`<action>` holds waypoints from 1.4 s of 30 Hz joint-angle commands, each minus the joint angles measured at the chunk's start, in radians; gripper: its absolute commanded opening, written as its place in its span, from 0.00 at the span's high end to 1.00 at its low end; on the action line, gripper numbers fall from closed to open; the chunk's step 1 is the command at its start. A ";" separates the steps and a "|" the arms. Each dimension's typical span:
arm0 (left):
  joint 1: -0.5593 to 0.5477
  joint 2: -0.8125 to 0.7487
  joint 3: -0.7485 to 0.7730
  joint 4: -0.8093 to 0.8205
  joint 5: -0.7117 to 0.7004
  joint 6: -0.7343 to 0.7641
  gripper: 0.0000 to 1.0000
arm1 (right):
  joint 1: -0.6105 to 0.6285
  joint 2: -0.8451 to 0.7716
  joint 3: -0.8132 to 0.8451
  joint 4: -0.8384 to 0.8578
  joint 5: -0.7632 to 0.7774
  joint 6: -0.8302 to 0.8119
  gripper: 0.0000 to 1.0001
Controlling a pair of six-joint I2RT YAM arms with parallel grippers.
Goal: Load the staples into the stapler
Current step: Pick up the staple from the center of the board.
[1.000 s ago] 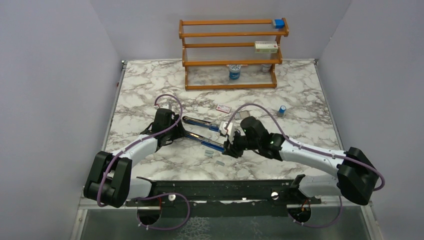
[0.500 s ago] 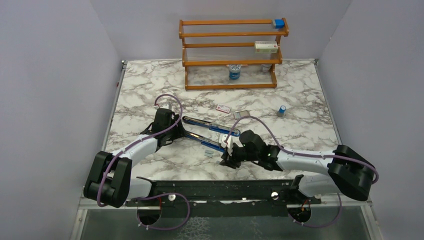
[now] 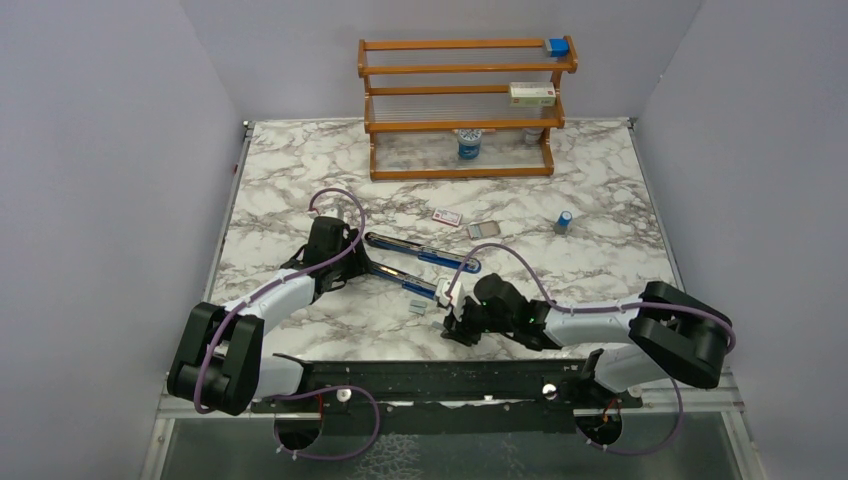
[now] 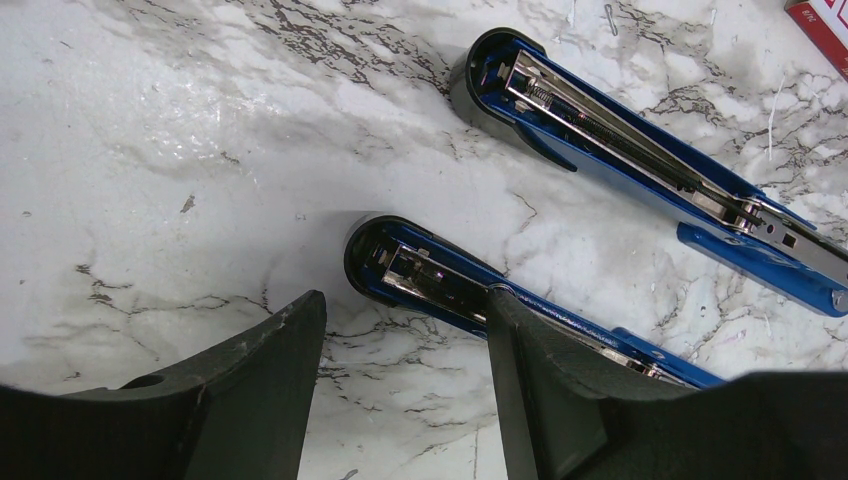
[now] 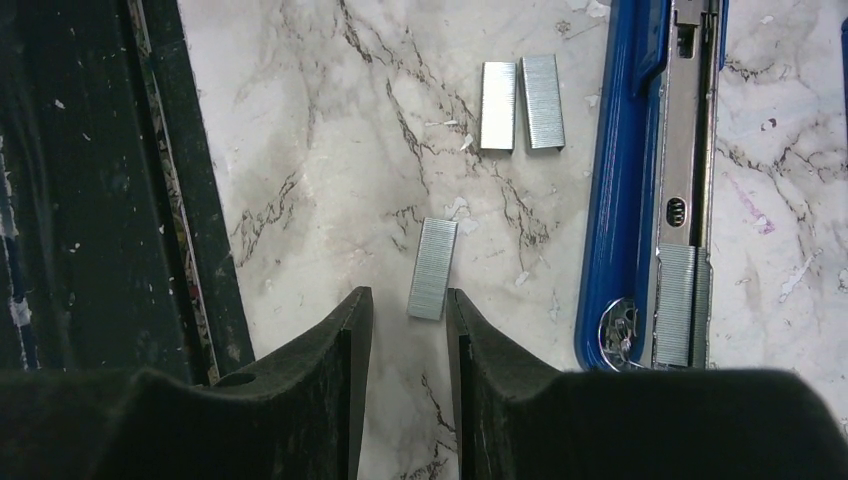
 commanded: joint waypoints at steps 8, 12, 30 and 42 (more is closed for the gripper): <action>-0.001 0.006 0.010 -0.032 -0.030 0.025 0.38 | 0.008 0.060 -0.058 0.147 0.062 0.028 0.67; -0.001 0.006 0.008 -0.033 -0.030 0.025 0.38 | 0.010 0.068 -0.053 0.145 0.081 0.027 0.68; -0.001 0.005 0.007 -0.031 -0.031 0.026 0.38 | 0.016 0.044 -0.014 0.091 0.047 0.012 0.88; -0.001 0.003 0.009 -0.034 -0.037 0.025 0.38 | -0.029 -0.052 0.210 -0.090 -0.038 0.010 0.91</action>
